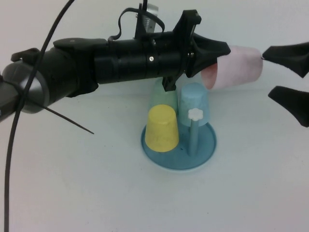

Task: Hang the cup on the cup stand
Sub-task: Adjust the cup with two arms

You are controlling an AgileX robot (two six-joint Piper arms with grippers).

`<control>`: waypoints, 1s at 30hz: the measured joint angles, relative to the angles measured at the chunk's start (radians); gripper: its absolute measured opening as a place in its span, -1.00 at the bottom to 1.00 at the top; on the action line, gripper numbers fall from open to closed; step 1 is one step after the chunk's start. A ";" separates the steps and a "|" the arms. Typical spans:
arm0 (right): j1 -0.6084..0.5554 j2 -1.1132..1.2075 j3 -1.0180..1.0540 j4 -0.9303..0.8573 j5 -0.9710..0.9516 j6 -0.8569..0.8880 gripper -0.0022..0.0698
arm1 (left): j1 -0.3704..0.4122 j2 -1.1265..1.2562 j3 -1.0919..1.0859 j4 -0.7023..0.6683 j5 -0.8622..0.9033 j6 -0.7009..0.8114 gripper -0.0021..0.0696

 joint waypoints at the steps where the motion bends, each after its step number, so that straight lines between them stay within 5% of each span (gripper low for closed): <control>1: 0.000 0.013 -0.013 0.000 0.002 -0.001 0.99 | 0.002 0.000 -0.004 0.000 0.000 -0.003 -0.91; 30: 0.000 0.130 -0.180 0.000 -0.022 0.054 0.90 | 0.018 0.000 -0.117 0.000 0.027 -0.017 -0.91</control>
